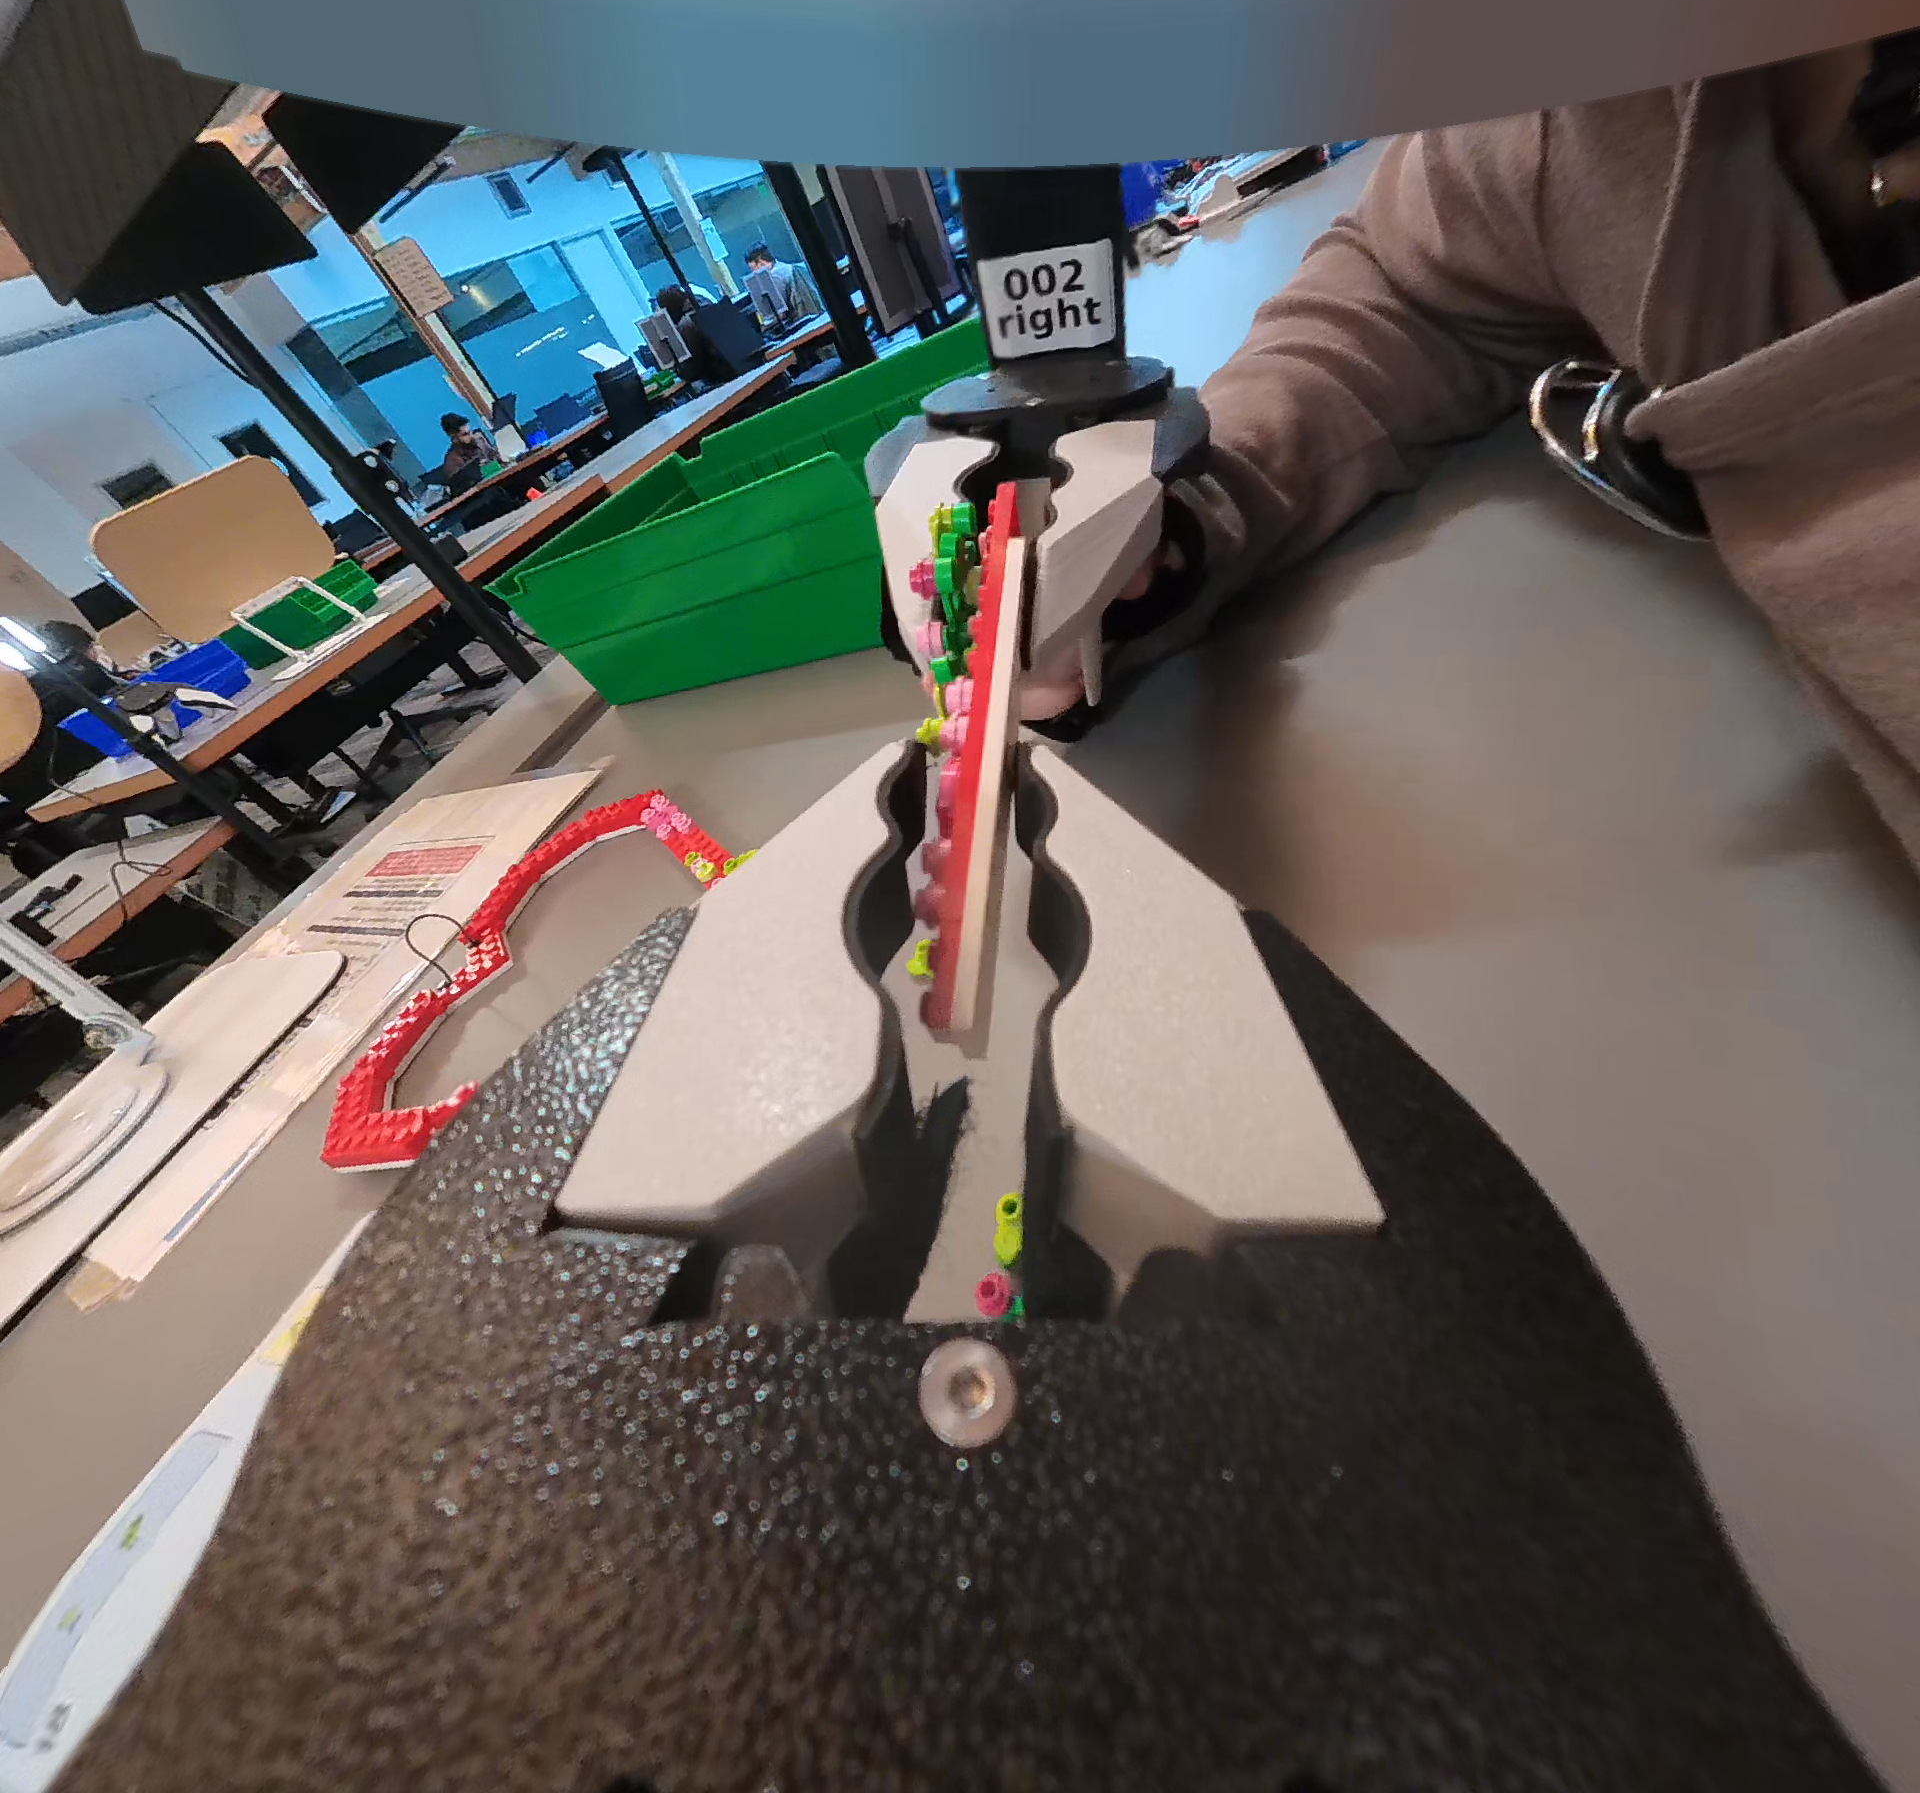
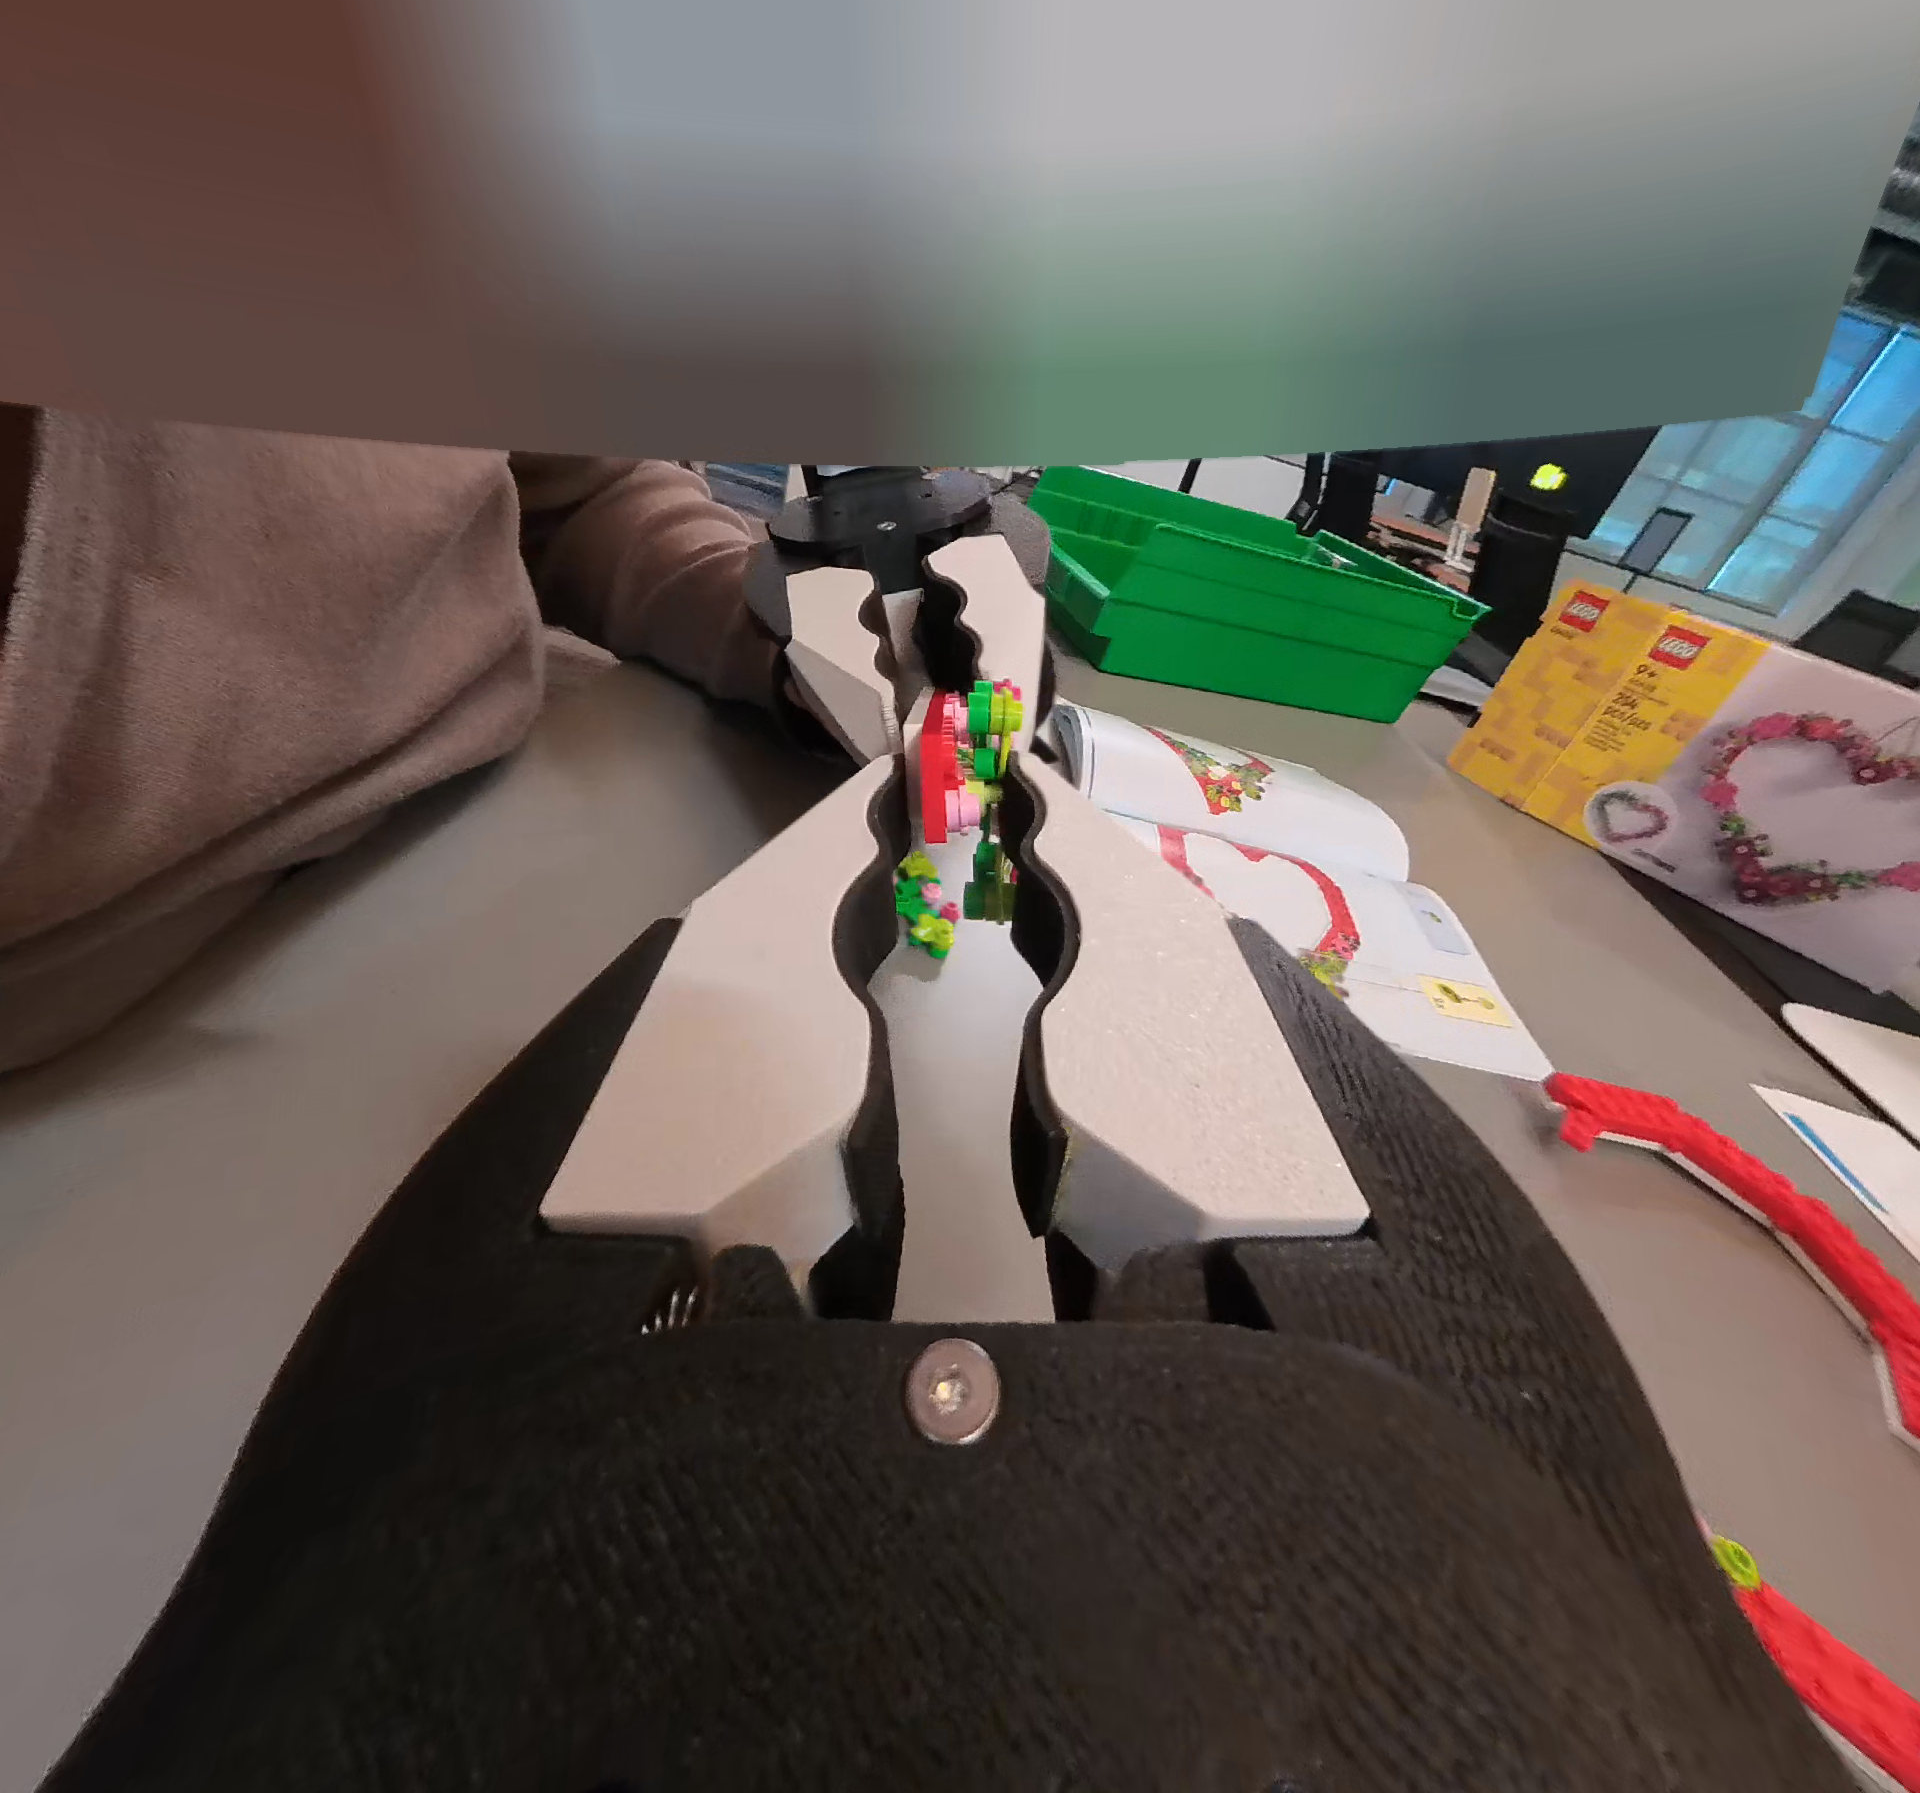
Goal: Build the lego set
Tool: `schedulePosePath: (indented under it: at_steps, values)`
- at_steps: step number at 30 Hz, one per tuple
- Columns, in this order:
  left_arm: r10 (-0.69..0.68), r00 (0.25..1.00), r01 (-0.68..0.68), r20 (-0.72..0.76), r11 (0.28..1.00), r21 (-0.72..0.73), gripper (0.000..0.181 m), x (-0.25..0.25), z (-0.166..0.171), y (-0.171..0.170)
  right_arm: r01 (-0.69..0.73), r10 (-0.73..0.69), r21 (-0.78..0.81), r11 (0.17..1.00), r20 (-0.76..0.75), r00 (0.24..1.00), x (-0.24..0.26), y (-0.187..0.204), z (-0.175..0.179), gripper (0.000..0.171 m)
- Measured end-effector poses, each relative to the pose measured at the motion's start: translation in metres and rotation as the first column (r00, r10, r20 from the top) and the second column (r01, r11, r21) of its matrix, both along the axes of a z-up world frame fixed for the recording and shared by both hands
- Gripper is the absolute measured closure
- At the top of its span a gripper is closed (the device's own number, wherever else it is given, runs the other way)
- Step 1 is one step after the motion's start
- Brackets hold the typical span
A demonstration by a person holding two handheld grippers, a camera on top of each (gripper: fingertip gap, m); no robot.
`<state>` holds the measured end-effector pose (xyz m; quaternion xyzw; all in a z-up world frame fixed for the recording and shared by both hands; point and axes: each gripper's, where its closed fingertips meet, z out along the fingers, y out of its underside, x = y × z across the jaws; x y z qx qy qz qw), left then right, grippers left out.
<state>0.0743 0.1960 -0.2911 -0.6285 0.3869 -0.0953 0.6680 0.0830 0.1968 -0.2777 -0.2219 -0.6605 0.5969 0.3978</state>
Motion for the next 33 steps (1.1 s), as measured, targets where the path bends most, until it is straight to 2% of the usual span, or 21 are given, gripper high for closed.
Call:
schedulePosePath:
  at_steps: [5,19,28,33]
  values:
    - [-0.004,0.999,0.005,-0.042,1.0,0.016,0.167,0.001,-0.002,-0.002,-0.02,0.02,0.007,1.0,0.018,1.0,0.001,-0.002,-0.002,0.157]
    - [-0.037,0.999,0.037,-0.002,0.999,0.01,0.16,0.007,0.002,-0.006,-0.089,0.09,-0.026,0.996,0.023,0.996,0.007,-0.008,0.001,0.157]
    - [-0.058,0.997,0.061,-0.05,0.996,0.066,0.153,0.014,0.001,-0.01,-0.101,0.103,0.072,0.992,-0.019,0.995,0.012,-0.016,-0.002,0.157]
    - [-0.087,0.994,0.093,-0.059,0.992,0.09,0.158,0.019,0.002,-0.014,-0.108,0.112,0.089,0.99,-0.035,0.993,0.014,-0.019,-0.001,0.157]
